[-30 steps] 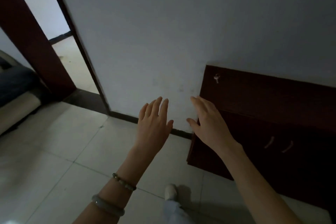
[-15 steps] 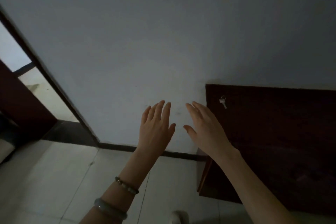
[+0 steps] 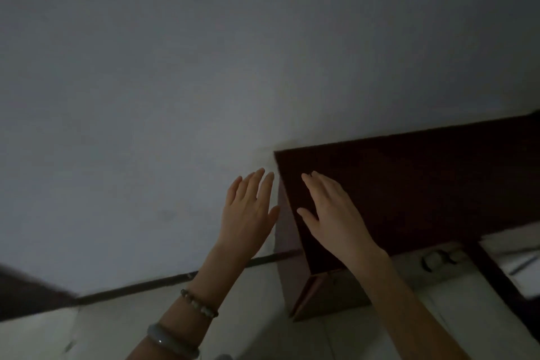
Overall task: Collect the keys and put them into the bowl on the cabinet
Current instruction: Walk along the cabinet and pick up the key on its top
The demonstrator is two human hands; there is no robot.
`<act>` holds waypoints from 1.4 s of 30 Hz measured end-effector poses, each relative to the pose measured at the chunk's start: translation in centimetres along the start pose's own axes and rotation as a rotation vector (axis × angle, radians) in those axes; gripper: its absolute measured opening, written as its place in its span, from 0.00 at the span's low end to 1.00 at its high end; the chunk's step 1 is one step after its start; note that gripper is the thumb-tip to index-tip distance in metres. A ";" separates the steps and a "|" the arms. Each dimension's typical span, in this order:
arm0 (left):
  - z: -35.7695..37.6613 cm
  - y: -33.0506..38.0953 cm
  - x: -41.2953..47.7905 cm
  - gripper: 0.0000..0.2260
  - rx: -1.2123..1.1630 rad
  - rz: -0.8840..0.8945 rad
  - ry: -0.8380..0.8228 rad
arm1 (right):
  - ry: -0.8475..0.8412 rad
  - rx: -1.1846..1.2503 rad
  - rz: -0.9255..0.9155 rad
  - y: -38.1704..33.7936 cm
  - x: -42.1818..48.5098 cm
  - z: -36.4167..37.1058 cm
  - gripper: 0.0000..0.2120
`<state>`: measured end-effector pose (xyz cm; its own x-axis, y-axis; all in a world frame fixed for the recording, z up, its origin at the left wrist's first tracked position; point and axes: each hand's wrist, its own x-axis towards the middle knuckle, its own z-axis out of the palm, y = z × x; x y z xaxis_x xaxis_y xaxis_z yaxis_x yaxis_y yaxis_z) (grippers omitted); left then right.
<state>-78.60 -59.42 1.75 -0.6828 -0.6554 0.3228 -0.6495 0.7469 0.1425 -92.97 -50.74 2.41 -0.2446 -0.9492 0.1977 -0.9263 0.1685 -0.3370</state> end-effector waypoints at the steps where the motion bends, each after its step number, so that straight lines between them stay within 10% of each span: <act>1: 0.5 0.1 0.9 0.27 -0.019 0.038 -0.003 | 0.012 -0.013 0.040 0.7 0.1 0.0 0.28; 17: 6.9 -6.4 13.4 0.28 -0.209 0.591 -0.153 | 0.137 -0.001 0.588 2.8 6.1 4.7 0.24; 35: 9.6 -9.7 16.8 0.26 -0.342 0.782 -0.245 | -0.032 0.105 0.835 6.6 11.6 9.2 0.16; 42: 9.7 -9.7 17.0 0.26 -0.354 0.820 -0.244 | 0.183 0.245 0.883 5.1 10.9 8.0 0.04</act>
<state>-87.16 -78.85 -3.21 -0.9614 0.1181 0.2486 0.1809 0.9519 0.2475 -98.08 -62.36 -4.52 -0.8917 -0.4441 -0.0877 -0.3023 0.7283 -0.6150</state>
